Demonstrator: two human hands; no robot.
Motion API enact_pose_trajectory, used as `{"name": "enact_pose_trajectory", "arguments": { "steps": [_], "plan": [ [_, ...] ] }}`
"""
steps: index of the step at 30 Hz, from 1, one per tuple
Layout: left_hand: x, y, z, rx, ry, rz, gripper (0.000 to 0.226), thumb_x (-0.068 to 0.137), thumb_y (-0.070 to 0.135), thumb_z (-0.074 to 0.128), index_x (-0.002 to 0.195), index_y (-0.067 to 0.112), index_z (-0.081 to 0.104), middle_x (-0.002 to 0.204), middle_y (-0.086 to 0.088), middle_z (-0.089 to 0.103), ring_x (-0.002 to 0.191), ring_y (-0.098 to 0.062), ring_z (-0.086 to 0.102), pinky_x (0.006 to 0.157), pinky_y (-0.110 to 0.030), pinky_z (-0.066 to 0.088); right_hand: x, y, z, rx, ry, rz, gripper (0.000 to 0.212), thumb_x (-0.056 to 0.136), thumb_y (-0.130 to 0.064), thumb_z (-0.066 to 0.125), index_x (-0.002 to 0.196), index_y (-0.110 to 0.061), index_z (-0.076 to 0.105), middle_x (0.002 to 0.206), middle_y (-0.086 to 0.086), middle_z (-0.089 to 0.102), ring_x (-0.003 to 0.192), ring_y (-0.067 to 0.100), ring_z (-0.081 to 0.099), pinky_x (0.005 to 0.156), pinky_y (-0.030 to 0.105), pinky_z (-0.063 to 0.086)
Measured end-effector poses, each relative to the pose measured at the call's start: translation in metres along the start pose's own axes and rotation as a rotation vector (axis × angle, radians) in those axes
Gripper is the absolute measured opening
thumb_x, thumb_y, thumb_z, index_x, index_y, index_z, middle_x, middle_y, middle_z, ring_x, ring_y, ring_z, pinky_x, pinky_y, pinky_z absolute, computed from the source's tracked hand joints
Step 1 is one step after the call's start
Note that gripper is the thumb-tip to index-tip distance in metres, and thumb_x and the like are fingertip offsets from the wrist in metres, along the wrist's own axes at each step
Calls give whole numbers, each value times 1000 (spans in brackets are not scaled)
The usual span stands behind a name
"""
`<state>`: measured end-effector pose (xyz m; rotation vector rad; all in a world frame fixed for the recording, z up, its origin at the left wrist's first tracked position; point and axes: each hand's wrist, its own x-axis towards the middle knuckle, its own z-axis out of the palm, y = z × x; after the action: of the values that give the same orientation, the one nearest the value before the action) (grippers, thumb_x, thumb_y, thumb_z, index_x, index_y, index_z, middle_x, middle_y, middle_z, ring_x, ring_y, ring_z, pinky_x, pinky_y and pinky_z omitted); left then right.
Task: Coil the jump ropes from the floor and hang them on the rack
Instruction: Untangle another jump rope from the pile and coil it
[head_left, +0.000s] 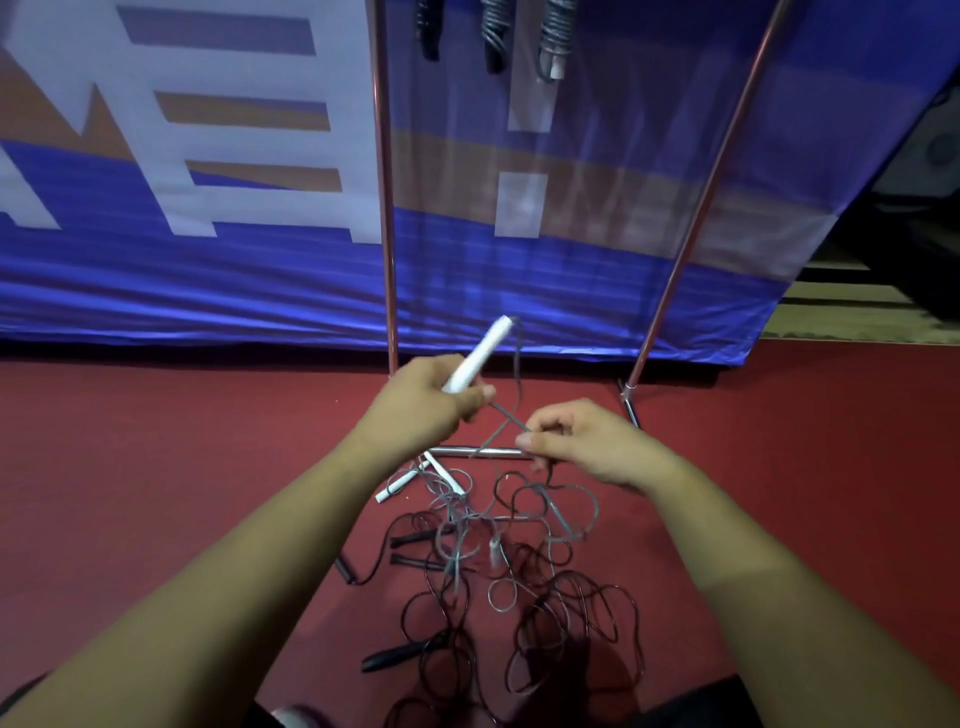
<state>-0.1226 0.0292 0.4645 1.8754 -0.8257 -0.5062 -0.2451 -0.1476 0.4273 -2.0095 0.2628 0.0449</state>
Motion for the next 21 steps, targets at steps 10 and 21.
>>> {"name": "enact_pose_trajectory", "arguments": {
  "steps": [10, 21],
  "plan": [
    [11, -16, -30, 121, 380, 15, 17, 91, 25, 68, 79, 15, 62, 57, 7, 57, 48, -10, 50, 53, -28, 41, 7, 25, -6, -172, 72, 133, 27, 94, -21, 66, 67, -16, 68, 58, -4, 66, 52, 1, 48, 59, 21, 37],
    [-8, 2, 0, 9, -217, 19, 9, 96, 20, 65, 95, 11, 67, 60, -1, 62, 41, -9, 52, 41, -16, 37, 2, -20, 13, 23, 72, -100, 21, 91, -14, 68, 73, -3, 71, 59, 11, 63, 56, 10, 53, 59, 20, 41]
  ]
}}
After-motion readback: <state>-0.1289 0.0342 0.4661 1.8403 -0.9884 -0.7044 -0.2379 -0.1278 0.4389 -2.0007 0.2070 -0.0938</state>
